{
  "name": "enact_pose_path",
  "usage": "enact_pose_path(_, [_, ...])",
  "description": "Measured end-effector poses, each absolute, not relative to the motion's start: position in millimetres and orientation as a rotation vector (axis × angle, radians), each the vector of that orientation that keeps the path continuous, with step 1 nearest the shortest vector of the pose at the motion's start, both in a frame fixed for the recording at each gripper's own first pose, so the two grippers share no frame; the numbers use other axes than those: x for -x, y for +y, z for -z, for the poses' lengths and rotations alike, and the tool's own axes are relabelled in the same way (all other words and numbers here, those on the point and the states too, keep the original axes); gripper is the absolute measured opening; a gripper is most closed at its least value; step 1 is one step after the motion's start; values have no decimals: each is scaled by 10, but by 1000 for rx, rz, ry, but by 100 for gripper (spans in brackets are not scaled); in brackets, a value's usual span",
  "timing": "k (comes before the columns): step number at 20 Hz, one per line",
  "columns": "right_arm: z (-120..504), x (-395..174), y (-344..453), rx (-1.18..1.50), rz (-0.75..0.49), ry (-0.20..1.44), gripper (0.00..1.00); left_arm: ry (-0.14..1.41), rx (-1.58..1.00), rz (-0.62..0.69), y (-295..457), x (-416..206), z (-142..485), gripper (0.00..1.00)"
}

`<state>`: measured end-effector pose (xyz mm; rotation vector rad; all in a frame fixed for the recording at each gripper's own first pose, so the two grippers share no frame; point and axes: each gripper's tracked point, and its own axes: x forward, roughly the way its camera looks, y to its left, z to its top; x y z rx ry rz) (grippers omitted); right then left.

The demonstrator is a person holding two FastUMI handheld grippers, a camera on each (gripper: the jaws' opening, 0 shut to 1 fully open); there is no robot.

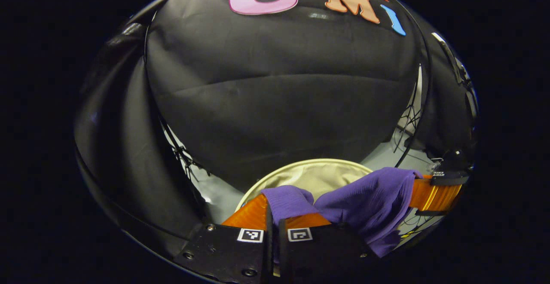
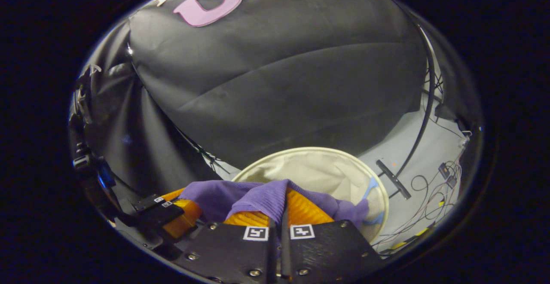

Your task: Grasp the clothes on the hanger with both hands and then place them into the laundry hamper below.

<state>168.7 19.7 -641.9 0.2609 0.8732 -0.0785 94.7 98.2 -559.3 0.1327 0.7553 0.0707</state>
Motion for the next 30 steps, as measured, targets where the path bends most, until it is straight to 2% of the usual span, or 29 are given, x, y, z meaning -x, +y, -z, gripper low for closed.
enact_pose_path(1, [6506,-1675,156,-258,93,885,9,776,-102,-46,936,-930,5683,8])
enact_pose_path(2, [6570,-1665,97,-250,119,893,12,809,-69,-22,881,-929,5786,16])
enact_pose_path(3, [6599,-1651,53,-237,136,897,34,846,-45,-28,879,-878,5872,23])
enact_pose_path(4, [6619,-1650,-7,-217,157,899,56,893,-19,-36,894,-830,5948,38])
enact_pose_path(6, [6706,-1641,-70,-179,177,907,100,926,6,-57,987,-786,6045,60])
enact_pose_path(7, [6723,-1624,-101,-163,178,914,94,939,-8,-74,1055,-785,6093,66])
enact_pose_path(8, [6742,-1601,-93,-152,173,922,99,951,-22,-112,1123,-779,6124,78])
enact_pose_path(9, [6762,-1570,-89,-145,172,928,94,959,-9,-141,1181,-777,6155,89])
enact_pose_path(10, [6765,-1552,-100,-141,174,927,99,974,17,-162,1219,-760,6163,100])
enact_pose_path(13, [6731,-1494,-108,-137,179,929,99,1013,44,-162,1179,-642,6215,98])
enact_pose_path(20, [6426,-1364,-155,-151,189,886,99,927,-1,-146,1200,-658,5848,98])
enact_pose_path(30, [5425,-1346,-56,-94,174,755,99,787,-25,-119,1142,-703,5042,98])
